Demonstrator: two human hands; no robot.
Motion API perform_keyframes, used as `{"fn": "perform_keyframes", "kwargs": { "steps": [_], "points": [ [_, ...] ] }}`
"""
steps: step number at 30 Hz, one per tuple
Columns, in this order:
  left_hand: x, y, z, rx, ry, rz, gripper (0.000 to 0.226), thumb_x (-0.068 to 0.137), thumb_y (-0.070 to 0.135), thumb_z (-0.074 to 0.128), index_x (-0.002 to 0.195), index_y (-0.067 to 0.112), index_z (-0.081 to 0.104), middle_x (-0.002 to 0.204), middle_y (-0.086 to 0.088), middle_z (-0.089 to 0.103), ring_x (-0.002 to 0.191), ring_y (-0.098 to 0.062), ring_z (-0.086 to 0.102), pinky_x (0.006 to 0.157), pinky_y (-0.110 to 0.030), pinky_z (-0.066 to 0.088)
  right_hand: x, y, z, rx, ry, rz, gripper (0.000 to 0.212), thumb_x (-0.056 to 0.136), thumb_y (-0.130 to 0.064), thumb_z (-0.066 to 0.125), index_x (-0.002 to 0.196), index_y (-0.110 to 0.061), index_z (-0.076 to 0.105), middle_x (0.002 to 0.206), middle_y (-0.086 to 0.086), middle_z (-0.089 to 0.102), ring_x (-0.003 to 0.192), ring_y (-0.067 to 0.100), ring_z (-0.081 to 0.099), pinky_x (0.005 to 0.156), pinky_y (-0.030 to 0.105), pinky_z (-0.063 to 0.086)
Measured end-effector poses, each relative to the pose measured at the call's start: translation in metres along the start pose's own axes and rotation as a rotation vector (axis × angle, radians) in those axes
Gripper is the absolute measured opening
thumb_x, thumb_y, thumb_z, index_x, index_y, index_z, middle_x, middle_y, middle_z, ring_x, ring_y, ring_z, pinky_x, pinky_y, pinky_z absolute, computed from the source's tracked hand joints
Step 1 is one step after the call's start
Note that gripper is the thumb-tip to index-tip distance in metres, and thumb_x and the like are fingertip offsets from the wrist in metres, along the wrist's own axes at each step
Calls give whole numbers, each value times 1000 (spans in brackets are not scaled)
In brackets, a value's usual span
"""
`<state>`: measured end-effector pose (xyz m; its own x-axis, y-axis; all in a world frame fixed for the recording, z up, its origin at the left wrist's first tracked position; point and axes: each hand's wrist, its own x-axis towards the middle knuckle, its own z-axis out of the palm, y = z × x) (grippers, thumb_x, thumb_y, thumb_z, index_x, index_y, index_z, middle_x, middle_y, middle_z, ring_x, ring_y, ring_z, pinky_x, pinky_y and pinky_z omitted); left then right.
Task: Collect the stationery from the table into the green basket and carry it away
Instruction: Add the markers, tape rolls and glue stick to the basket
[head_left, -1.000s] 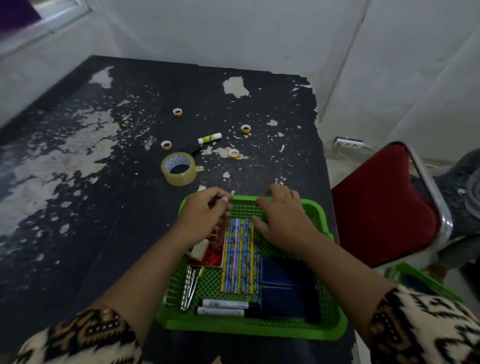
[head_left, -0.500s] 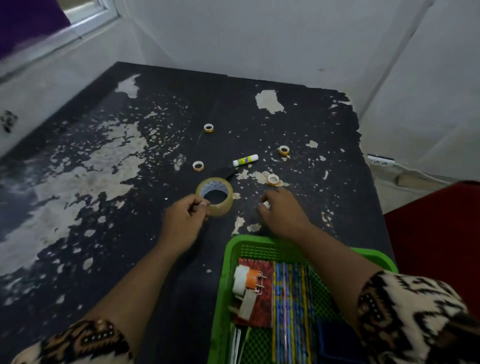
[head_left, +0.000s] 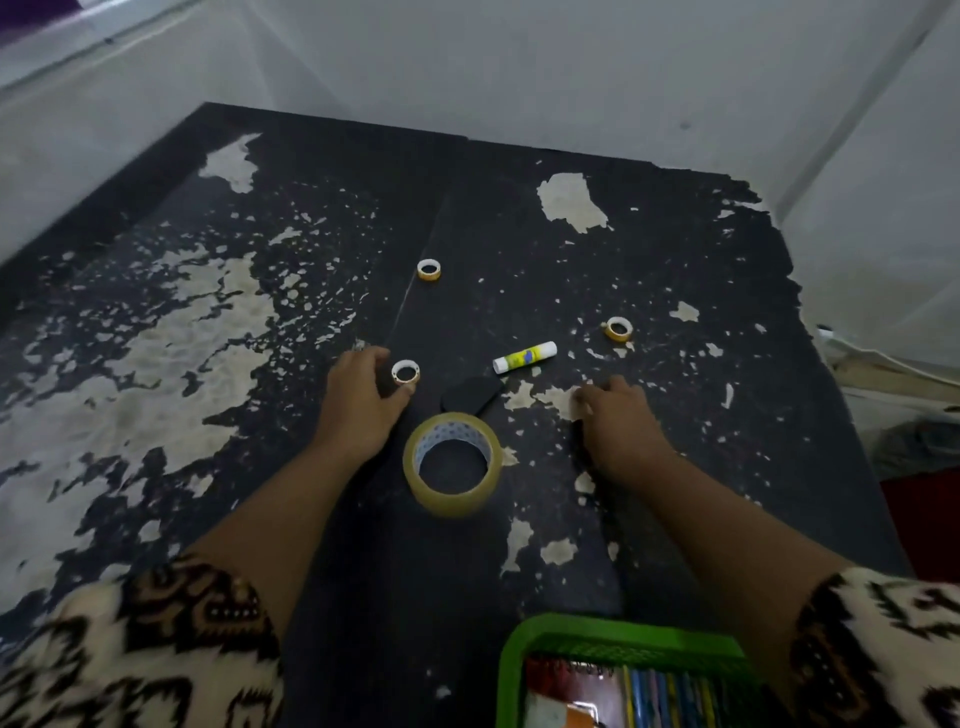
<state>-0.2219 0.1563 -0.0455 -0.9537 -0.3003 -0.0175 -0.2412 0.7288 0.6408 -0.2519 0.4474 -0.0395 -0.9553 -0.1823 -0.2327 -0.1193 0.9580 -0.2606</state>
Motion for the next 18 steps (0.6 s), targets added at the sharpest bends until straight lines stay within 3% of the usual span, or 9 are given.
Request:
{"fn": "perform_keyframes", "kwargs": {
  "steps": [4, 9, 12, 15, 18],
  "points": [
    [24, -2, 15, 14, -47, 65, 59, 81, 34, 80, 130, 13, 55, 124, -9, 53, 117, -24, 51, 100, -40, 46, 21, 2, 6, 138, 139, -31, 29, 97, -16, 50, 125, -15, 57, 123, 11, 48, 115, 28, 45, 91, 35, 45],
    [25, -9, 28, -41, 29, 138, 28, 84, 25, 78, 107, 18, 64, 107, 0, 53, 93, -14, 56, 79, -25, 49, 59, 10, -6, 240, 412, 28, 29, 95, -17, 53, 122, -7, 55, 121, 12, 52, 111, 26, 47, 90, 27, 36],
    [21, -17, 34, -91, 97, 152, 23, 83, 26, 78, 103, 23, 66, 104, 4, 57, 86, -8, 57, 73, -13, 42, 86, 19, -19, 203, 508, 73, 28, 97, -20, 50, 120, -4, 55, 120, 13, 52, 112, 25, 44, 92, 29, 35],
    [21, -19, 39, -104, 140, 155, 24, 82, 26, 79, 102, 25, 65, 102, 5, 58, 84, -5, 57, 72, -11, 40, 108, 38, -20, 97, 500, 85, 28, 99, -24, 46, 117, -6, 57, 120, 11, 53, 112, 24, 45, 97, 35, 40],
    [21, -18, 39, -119, 155, 138, 24, 83, 25, 79, 104, 22, 67, 101, 4, 60, 84, -9, 59, 72, -15, 43, 115, 49, -10, 184, 440, 83, 26, 99, -23, 46, 116, -7, 58, 116, 11, 54, 108, 26, 50, 91, 36, 42]
  ]
}}
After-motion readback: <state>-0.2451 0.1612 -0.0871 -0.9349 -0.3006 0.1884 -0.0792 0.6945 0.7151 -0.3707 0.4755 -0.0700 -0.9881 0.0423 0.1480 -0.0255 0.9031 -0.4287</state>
